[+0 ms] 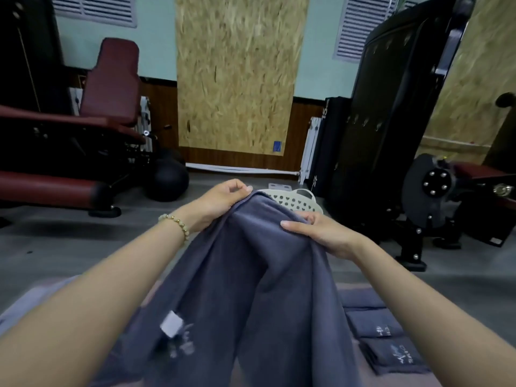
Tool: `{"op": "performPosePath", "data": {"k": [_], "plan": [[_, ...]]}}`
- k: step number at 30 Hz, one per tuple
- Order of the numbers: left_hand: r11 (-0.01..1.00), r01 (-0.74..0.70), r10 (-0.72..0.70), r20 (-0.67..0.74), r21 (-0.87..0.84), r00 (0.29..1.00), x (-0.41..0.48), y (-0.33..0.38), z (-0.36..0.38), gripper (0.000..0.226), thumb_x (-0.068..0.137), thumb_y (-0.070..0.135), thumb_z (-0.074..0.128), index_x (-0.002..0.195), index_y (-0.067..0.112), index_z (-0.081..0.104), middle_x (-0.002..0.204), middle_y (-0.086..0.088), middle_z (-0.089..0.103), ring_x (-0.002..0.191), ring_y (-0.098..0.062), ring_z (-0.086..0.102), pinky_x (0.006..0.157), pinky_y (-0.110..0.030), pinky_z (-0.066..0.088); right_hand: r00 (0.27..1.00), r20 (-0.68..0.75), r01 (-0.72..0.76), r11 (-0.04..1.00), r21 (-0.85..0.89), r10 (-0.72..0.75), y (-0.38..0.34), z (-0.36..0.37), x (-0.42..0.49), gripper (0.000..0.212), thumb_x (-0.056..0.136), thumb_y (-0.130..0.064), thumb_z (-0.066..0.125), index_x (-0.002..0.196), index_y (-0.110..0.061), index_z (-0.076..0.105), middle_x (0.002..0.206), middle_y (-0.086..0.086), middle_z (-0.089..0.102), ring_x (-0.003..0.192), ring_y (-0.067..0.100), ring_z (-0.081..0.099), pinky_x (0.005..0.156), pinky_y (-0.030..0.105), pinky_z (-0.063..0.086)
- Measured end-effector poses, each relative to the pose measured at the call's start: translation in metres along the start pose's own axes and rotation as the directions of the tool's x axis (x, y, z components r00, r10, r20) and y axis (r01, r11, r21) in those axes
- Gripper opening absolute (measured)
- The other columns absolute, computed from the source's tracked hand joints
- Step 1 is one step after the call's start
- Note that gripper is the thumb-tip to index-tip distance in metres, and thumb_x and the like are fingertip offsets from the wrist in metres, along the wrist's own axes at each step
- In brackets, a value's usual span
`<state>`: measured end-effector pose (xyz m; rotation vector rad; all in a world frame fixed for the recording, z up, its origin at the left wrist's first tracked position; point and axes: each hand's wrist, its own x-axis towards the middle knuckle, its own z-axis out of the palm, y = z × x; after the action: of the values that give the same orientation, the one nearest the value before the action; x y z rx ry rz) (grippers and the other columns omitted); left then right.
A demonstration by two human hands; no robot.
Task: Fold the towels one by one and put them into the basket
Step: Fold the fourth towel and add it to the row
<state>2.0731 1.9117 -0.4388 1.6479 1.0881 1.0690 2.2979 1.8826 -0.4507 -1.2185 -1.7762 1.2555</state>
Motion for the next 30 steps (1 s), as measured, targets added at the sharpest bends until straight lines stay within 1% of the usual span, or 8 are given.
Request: {"op": "performPosePath", "data": {"k": [5, 9, 13, 17, 21, 24, 27, 30], "plan": [[0.979, -0.003, -0.035, 0.181, 0.206, 0.983, -0.004, 0.020, -0.015, 0.052, 0.063, 0.071, 0.066, 0.092, 0.029, 0.069, 0.098, 0.009, 0.071, 0.093, -0.007, 0.065, 0.084, -0.020, 0.050, 0.997, 0.040, 0.060, 0.995, 0.083, -0.063, -0.020, -0.008, 0.002, 0.022, 0.088, -0.025, 0.059, 0.103, -0.014, 0.071, 0.099, 0.004, 0.073, 0.092, 0.015, 0.068, 0.080, 0.023, 0.054], [0.969, 0.016, -0.072, 0.219, 0.247, 0.973, -0.010, 0.030, -0.034, 0.053, 0.060, 0.065, 0.072, 0.100, 0.031, 0.072, 0.104, 0.009, 0.072, 0.101, -0.010, 0.065, 0.092, -0.026, 0.048, 0.985, 0.157, 0.035, 0.975, 0.220, -0.071, -0.027, -0.002, 0.012, 0.035, 0.082, -0.029, 0.062, 0.113, -0.015, 0.066, 0.116, 0.006, 0.068, 0.109, 0.018, 0.063, 0.097, 0.028, 0.048], [0.982, 0.063, -0.107, 0.256, 0.176, 0.961, -0.014, 0.029, -0.045, 0.036, 0.073, 0.054, 0.071, 0.090, 0.023, 0.075, 0.097, 0.001, 0.073, 0.090, -0.011, 0.067, 0.085, -0.026, 0.049, 0.991, 0.133, 0.001, 0.983, 0.185, -0.026, -0.025, 0.005, 0.023, 0.028, 0.081, -0.032, 0.061, 0.101, -0.016, 0.072, 0.108, 0.005, 0.071, 0.102, 0.018, 0.066, 0.095, 0.029, 0.049], [0.995, 0.098, -0.099, 0.146, 0.010, 0.984, -0.017, 0.019, -0.060, 0.037, 0.075, 0.051, 0.064, 0.090, 0.018, 0.073, 0.095, 0.001, 0.073, 0.087, -0.009, 0.067, 0.079, -0.022, 0.049, 0.985, 0.171, -0.050, 0.988, 0.144, 0.025, -0.016, 0.002, 0.027, 0.030, 0.066, -0.045, 0.070, 0.086, -0.024, 0.078, 0.100, -0.003, 0.074, 0.094, 0.009, 0.068, 0.079, 0.020, 0.054], [0.980, 0.156, -0.162, -0.040, -0.123, 0.986, -0.023, 0.001, -0.087, 0.035, 0.078, 0.048, 0.062, 0.084, 0.016, 0.074, 0.086, -0.001, 0.074, 0.077, -0.009, 0.069, 0.068, -0.022, 0.051, 0.979, 0.163, -0.150, 0.979, 0.141, 0.126, 0.019, -0.021, 0.024, 0.081, 0.045, -0.061, 0.085, 0.110, -0.016, 0.069, 0.118, 0.000, 0.068, 0.111, 0.013, 0.062, 0.096, 0.025, 0.048], [0.957, 0.180, -0.222, -0.176, -0.229, 0.959, -0.026, -0.024, -0.114, 0.038, 0.063, 0.049, 0.070, 0.080, 0.016, 0.076, 0.090, -0.005, 0.073, 0.080, -0.014, 0.068, 0.082, -0.028, 0.051, 0.972, 0.119, -0.216, 0.971, 0.102, 0.203, 0.052, -0.042, 0.017, 0.091, 0.040, -0.065, 0.085, 0.111, -0.011, 0.068, 0.116, 0.006, 0.069, 0.107, 0.016, 0.065, 0.088, 0.024, 0.053], [0.934, 0.266, -0.316, -0.202, -0.237, 0.927, -0.022, -0.058, -0.128, 0.029, 0.080, 0.042, 0.065, 0.088, 0.015, 0.072, 0.089, -0.004, 0.073, 0.079, -0.014, 0.067, 0.083, -0.030, 0.050, 0.960, 0.093, -0.274, 0.952, 0.136, 0.263, 0.082, -0.054, 0.016, 0.080, 0.052, -0.059, 0.084, 0.111, -0.007, 0.068, 0.112, 0.013, 0.069, 0.103, 0.022, 0.067, 0.080, 0.026, 0.055], [0.925, 0.329, -0.365, -0.201, -0.191, 0.909, -0.009, -0.096, -0.122, 0.026, 0.089, 0.036, 0.059, 0.097, 0.013, 0.068, 0.098, -0.009, 0.070, 0.084, -0.017, 0.066, 0.083, -0.030, 0.049, 0.957, 0.000, -0.283, 0.935, 0.215, 0.290, 0.105, -0.049, 0.029, 0.040, 0.079, -0.039, 0.067, 0.102, -0.006, 0.070, 0.102, 0.014, 0.071, 0.089, 0.018, 0.070, 0.069, 0.024, 0.056]]}}
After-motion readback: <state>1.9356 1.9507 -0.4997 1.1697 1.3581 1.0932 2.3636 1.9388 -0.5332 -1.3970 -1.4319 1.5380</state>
